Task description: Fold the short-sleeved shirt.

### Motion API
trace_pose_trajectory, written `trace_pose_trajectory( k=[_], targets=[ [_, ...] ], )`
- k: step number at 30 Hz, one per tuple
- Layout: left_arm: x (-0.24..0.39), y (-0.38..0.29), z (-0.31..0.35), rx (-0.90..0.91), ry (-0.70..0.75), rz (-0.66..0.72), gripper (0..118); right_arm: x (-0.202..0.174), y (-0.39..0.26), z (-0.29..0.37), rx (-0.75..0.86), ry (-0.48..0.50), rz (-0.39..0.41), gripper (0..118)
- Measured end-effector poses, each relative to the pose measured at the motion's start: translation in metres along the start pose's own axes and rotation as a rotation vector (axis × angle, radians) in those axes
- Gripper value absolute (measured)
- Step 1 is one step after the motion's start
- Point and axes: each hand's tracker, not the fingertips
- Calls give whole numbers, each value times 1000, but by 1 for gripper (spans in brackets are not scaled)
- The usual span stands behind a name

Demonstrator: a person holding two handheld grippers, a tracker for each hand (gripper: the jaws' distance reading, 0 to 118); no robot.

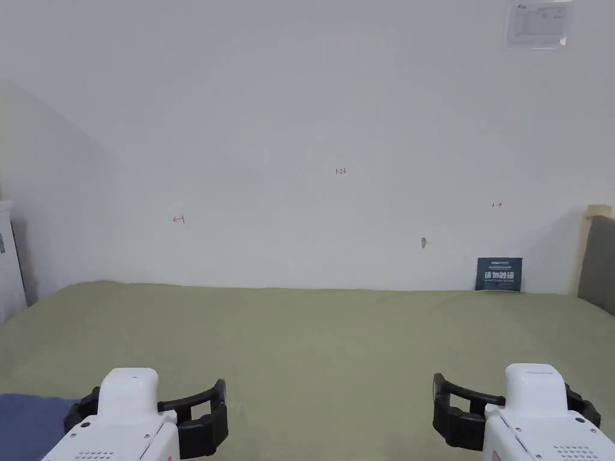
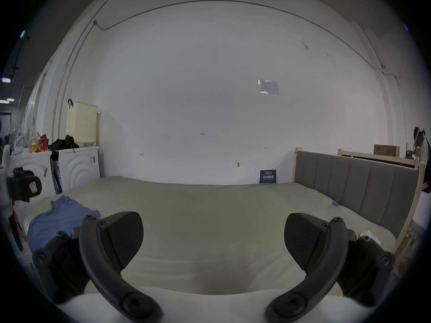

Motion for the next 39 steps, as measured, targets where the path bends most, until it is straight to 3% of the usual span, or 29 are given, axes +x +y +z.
trace_pose_trajectory(
  k=[21,29,39],
  targets=[
    [3,0,5,0,-1,-24,118,9,-7,1,-31,59,13,118],
    [2,0,3,-1,-3,-9,118,1,-11,-2,-69,38,106,118],
    [0,-3,2,-3,2,-3,118,11,-12,-2,-36,6,21,118]
  ],
)
